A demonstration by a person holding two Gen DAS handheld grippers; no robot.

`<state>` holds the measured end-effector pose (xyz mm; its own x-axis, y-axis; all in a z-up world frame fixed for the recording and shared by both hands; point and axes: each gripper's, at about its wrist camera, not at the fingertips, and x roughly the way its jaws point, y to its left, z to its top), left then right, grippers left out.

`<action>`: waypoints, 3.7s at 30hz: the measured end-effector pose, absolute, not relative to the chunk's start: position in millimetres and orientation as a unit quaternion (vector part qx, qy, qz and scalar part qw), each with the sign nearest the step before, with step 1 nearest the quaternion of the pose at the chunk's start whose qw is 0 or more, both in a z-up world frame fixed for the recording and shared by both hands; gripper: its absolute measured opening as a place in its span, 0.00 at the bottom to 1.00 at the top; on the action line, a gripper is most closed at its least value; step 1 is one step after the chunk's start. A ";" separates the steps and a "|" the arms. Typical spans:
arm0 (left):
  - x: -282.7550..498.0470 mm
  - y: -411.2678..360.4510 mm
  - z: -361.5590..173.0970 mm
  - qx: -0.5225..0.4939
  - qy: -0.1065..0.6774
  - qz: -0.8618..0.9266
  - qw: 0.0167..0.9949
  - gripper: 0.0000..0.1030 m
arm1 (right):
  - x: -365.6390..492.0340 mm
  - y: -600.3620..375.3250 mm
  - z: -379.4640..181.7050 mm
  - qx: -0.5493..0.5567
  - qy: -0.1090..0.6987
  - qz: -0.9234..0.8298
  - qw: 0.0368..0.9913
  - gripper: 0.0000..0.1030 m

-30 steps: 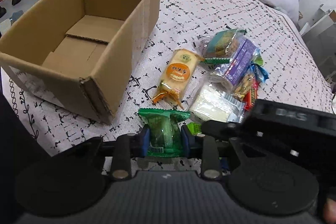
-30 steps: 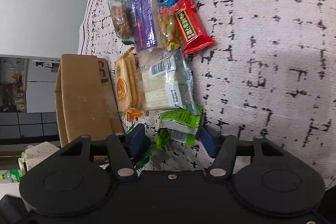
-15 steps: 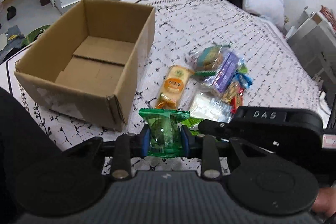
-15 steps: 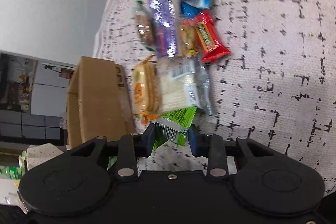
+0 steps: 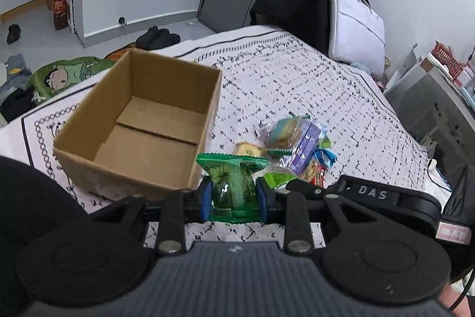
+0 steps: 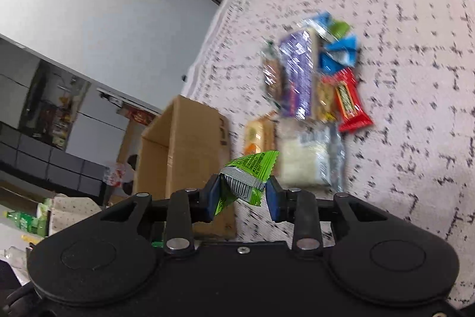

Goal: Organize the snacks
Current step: 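Carry both green candies over the cardboard box and open both grippers, then move both open grippers back to the snack pile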

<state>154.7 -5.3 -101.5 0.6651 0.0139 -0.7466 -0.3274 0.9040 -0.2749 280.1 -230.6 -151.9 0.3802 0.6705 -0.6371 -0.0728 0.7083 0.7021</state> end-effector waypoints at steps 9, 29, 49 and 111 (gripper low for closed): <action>148.1 14.4 -81.1 -0.190 0.380 0.092 0.901 0.29 | 284.6 -220.3 -132.5 0.300 0.445 0.284 0.795 0.31; 145.9 104.9 -72.8 -0.204 0.365 0.136 0.898 0.29 | 293.2 -156.1 -129.7 0.279 0.415 0.360 0.788 0.31; 165.3 143.5 -116.5 -0.253 0.392 0.112 0.877 0.33 | 295.0 -106.5 -138.8 0.220 0.438 0.375 0.787 0.32; 139.1 33.5 -48.6 -0.189 0.366 0.130 0.902 0.94 | 265.2 -217.9 -56.1 0.160 0.404 0.241 0.868 1.00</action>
